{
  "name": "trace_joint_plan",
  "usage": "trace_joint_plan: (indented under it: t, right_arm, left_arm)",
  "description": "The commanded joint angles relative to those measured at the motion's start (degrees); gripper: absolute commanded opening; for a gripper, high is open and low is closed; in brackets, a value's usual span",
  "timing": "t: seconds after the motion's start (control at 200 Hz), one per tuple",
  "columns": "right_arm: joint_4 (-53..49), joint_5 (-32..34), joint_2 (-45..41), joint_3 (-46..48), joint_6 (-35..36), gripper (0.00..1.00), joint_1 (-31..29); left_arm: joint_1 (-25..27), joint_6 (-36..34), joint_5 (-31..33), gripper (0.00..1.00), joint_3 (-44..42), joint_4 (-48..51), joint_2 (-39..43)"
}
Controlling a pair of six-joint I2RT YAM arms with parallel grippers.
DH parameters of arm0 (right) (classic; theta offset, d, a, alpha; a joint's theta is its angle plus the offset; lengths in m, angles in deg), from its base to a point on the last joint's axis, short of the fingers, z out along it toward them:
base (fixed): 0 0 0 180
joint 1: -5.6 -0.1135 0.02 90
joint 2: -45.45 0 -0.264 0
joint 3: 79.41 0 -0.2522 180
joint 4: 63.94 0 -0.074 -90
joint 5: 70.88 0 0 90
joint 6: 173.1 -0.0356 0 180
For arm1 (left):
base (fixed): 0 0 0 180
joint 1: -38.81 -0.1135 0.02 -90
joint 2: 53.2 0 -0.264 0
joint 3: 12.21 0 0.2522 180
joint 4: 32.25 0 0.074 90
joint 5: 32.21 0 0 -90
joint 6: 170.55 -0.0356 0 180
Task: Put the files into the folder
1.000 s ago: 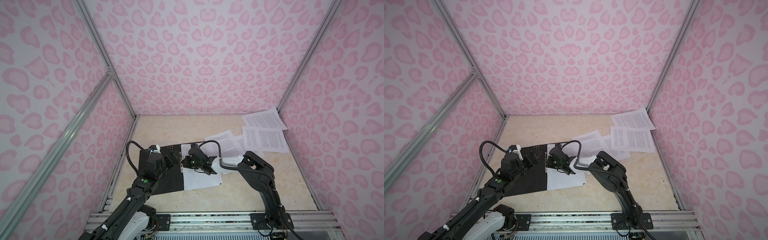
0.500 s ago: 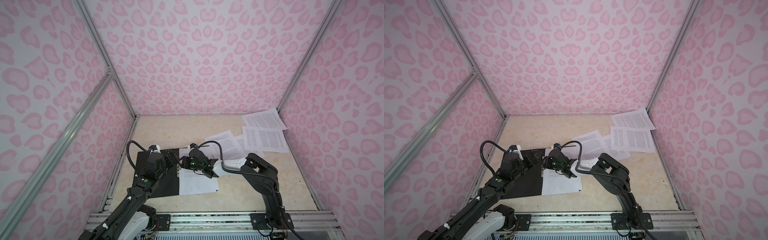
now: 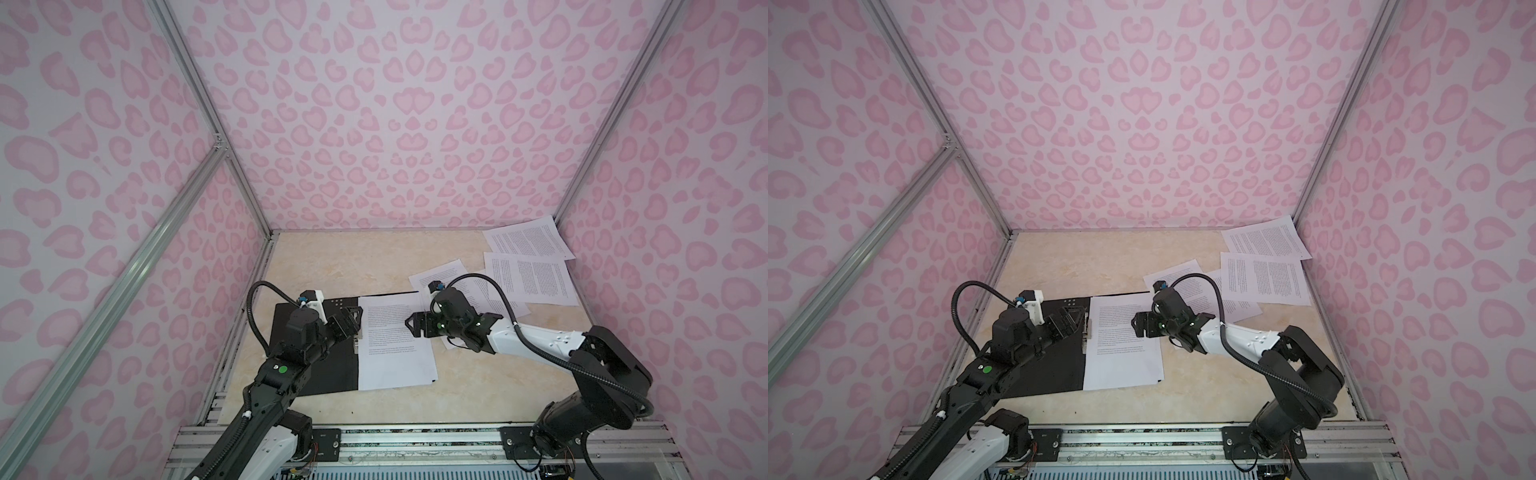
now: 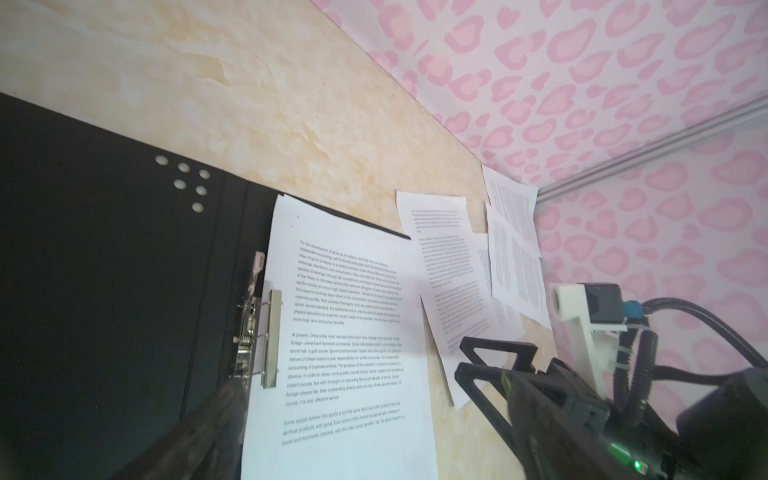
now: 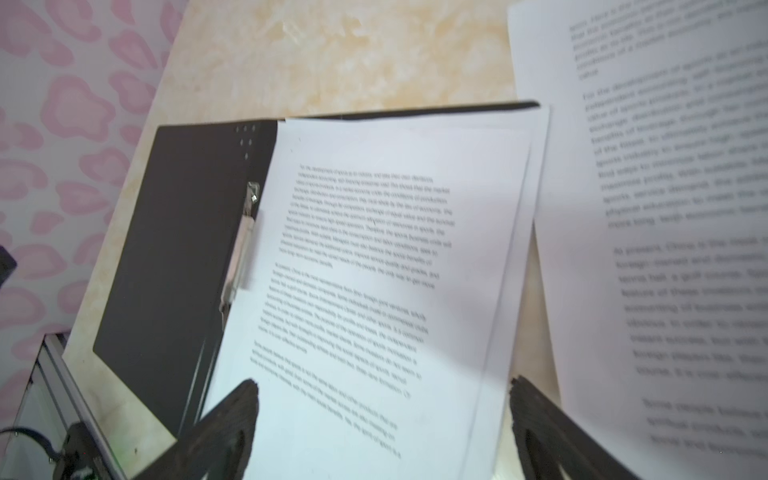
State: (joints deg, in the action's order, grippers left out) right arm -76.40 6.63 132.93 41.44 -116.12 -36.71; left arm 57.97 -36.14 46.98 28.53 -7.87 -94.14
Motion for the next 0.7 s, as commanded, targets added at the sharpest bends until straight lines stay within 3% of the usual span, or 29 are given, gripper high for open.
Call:
trace_joint_plan:
  t: [0.0, 0.1, 0.25, 0.455, 0.695]
  right_arm:
    - [1.05, -5.66, -2.01, 5.01, 5.04, 0.90, 1.86]
    - [8.32, -11.35, -1.59, 9.74, 2.90, 0.89, 4.19]
    - [11.38, -12.74, 0.80, 11.02, 1.24, 0.88, 5.73]
    - [15.93, -16.99, 4.19, 11.79, -1.11, 0.84, 7.40]
    - [15.30, -16.41, 5.33, 11.47, -2.02, 0.81, 7.52]
  left_arm:
    - [0.10, -3.33, -7.63, 1.00, -3.29, 6.15, 1.64]
    - [0.87, -3.36, -10.98, 1.00, -6.73, 5.82, 0.37]
    - [3.46, -2.89, -9.22, 1.00, -8.00, 4.25, -5.14]
    - [4.84, -2.65, -12.01, 1.00, -9.40, 0.16, -10.94]
    - [5.35, -3.10, -13.37, 1.00, -8.38, -1.60, -15.78]
